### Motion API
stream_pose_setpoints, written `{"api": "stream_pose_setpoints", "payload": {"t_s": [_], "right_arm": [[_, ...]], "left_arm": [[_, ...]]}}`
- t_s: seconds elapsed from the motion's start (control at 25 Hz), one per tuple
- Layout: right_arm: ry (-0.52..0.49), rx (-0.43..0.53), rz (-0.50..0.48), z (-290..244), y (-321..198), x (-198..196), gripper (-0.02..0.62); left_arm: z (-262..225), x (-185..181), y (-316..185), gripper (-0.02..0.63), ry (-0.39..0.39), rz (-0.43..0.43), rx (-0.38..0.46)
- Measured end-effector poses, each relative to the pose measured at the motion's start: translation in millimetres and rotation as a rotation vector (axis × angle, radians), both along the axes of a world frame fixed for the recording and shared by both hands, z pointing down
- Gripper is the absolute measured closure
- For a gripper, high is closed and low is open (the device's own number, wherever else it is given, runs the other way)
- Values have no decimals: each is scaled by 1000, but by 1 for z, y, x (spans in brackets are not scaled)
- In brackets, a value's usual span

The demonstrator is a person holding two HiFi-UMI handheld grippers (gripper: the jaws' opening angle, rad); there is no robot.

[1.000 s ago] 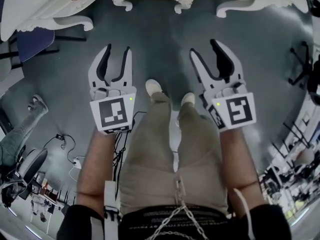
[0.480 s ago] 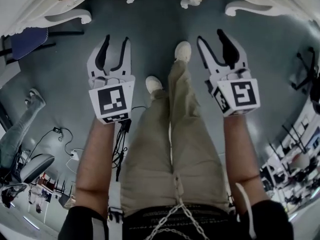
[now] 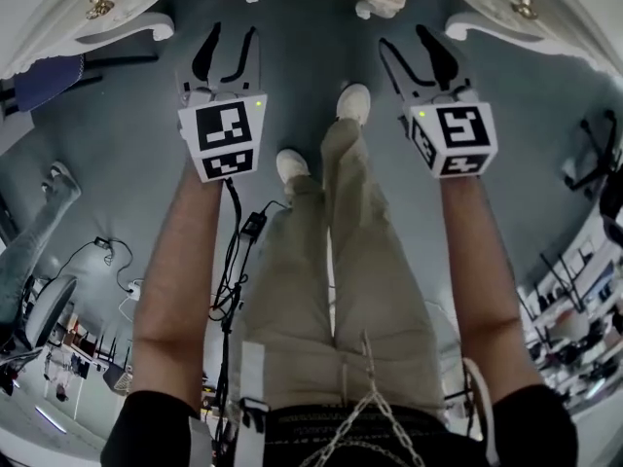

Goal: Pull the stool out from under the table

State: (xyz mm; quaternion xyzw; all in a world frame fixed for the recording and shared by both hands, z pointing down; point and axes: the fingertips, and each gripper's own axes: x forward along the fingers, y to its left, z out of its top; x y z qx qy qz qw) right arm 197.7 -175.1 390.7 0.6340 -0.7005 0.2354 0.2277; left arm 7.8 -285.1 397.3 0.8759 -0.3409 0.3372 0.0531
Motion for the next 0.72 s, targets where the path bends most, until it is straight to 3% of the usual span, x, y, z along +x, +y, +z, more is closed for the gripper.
{"api": "stream_pose_setpoints", "payload": {"t_s": [0.4, 0.72], "right_arm": [[49, -53, -15, 40, -28, 9, 377], [113, -102, -5, 68, -41, 26, 354]], "left_arm": [[79, -9, -54, 437, -140, 11, -13], [106, -8, -103, 422, -270, 25, 99]]}}
